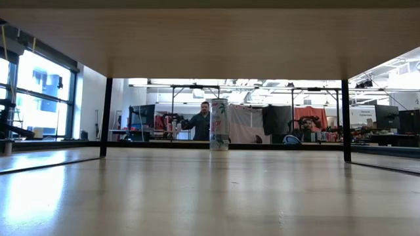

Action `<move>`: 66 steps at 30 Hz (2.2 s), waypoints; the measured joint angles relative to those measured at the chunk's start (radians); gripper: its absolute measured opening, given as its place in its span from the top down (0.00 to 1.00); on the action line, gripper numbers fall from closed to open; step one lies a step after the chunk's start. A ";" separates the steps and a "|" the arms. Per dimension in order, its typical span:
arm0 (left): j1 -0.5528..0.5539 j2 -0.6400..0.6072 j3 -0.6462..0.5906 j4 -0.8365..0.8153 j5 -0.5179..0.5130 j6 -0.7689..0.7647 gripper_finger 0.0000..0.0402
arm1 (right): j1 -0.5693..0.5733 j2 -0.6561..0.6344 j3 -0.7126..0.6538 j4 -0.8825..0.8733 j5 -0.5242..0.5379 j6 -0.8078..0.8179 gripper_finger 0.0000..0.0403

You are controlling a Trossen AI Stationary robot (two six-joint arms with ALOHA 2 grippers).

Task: Place canned beverage on shelf
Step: Put the white-pink soda can on the shelf aligned with the other white-pink soda cans

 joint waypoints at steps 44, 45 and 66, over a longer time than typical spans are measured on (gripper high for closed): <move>0.825 -0.358 -0.098 -0.145 0.578 0.170 0.44 | -0.750 0.091 -0.016 0.083 -0.678 -0.058 0.14; 0.825 -0.364 -0.098 -0.151 0.584 0.171 0.43 | -0.754 0.110 -0.016 0.084 -0.699 -0.054 0.12; 0.821 -0.494 -0.207 -0.239 0.633 0.083 0.42 | -0.748 0.296 -0.016 0.193 -0.580 0.056 0.10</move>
